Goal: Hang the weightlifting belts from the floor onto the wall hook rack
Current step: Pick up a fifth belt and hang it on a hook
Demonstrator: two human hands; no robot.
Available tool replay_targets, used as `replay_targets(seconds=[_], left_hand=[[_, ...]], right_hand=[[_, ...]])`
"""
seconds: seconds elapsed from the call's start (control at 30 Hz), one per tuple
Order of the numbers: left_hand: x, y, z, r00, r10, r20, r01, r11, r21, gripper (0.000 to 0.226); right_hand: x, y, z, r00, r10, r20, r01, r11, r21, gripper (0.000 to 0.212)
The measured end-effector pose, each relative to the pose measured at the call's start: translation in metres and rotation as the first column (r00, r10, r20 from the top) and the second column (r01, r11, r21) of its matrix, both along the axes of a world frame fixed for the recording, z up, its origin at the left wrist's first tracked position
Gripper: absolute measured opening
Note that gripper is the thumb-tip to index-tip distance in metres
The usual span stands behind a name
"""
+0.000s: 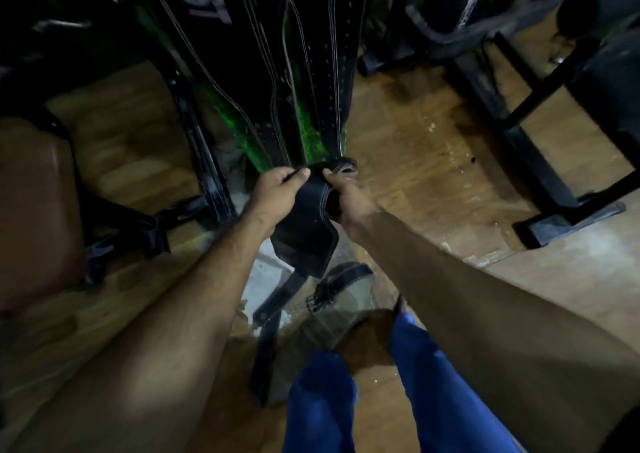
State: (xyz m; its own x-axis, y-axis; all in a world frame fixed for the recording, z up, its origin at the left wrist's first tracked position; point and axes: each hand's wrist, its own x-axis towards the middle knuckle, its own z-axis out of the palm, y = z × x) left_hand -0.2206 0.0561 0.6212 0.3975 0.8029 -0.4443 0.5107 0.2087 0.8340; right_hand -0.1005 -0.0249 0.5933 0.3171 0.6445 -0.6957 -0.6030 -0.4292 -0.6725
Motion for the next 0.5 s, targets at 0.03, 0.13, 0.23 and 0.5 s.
replay_targets(seconds=[0.03, 0.13, 0.23, 0.5], left_hand=[[-0.004, -0.002, 0.023, 0.999, 0.001, 0.050, 0.000, 1.000, -0.021, 0.026], [-0.010, -0.008, 0.087, 0.986, -0.012, 0.169, 0.016, 1.000, -0.022, 0.015], [-0.015, -0.012, 0.138, 0.969, 0.018, 0.248, -0.017, 1.000, -0.004, 0.019], [-0.029, -0.025, 0.247, 0.930, -0.031, 0.365, 0.051, 0.998, -0.044, 0.006]], right_hand=[[0.001, 0.000, 0.024, 0.999, 0.036, 0.016, -0.036, 0.999, 0.027, 0.018], [0.006, 0.003, 0.093, 0.989, 0.109, 0.097, -0.117, 0.990, 0.082, 0.014], [0.006, 0.008, 0.153, 0.980, 0.126, 0.155, -0.147, 0.980, 0.135, 0.012], [-0.002, 0.001, 0.276, 0.957, -0.021, 0.288, -0.053, 0.968, 0.244, 0.018]])
